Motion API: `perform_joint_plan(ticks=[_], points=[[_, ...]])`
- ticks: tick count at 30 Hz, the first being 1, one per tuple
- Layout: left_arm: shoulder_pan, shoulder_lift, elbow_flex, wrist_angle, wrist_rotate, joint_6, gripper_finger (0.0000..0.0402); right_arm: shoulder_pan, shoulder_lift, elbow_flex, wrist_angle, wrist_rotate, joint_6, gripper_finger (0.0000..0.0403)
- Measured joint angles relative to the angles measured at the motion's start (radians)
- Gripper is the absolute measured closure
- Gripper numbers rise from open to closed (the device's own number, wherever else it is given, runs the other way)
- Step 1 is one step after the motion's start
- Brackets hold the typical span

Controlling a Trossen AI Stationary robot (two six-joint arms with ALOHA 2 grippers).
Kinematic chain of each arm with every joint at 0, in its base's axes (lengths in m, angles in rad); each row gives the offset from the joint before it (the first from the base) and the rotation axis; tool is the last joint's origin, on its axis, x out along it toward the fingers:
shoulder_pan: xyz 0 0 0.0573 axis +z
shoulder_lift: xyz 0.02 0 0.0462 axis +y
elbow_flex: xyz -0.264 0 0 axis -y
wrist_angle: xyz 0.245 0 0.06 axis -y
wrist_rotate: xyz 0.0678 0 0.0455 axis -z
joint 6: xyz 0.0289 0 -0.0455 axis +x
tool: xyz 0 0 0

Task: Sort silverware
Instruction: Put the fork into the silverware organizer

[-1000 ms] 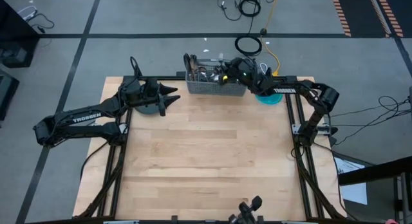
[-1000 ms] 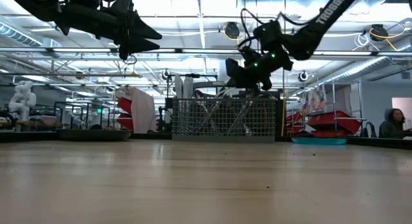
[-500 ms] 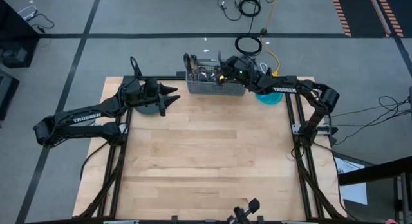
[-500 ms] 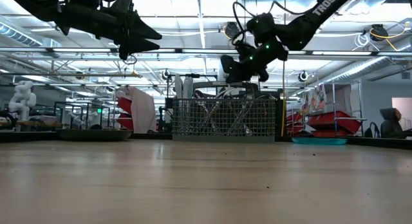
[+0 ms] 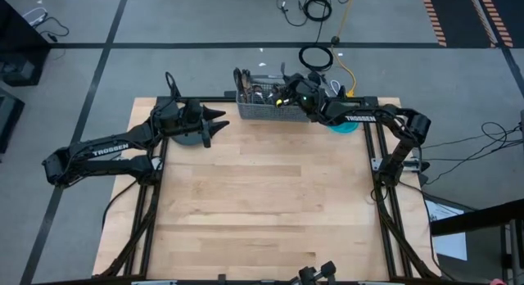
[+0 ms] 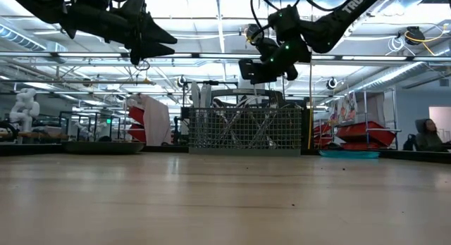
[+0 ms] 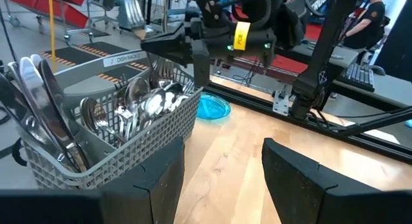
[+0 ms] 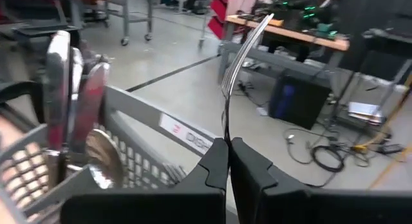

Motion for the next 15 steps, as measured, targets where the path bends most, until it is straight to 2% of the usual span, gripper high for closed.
perform_joint_plan(ticks=[2, 10, 15], points=[[0.000, 0.000, 0.000, 0.000, -0.004, 0.000, 0.0194, 0.002, 0.000, -0.023, 0.035, 0.026, -0.004, 0.0403], [0.000, 0.000, 0.000, 0.000, -0.004, 0.000, 0.0194, 0.014, 0.000, -0.180, 0.272, 0.024, 0.090, 0.0403], [0.000, 0.000, 0.000, 0.000, -0.004, 0.000, 0.0194, 0.031, 0.000, -0.228, 0.284, 0.018, 0.163, 0.0397]])
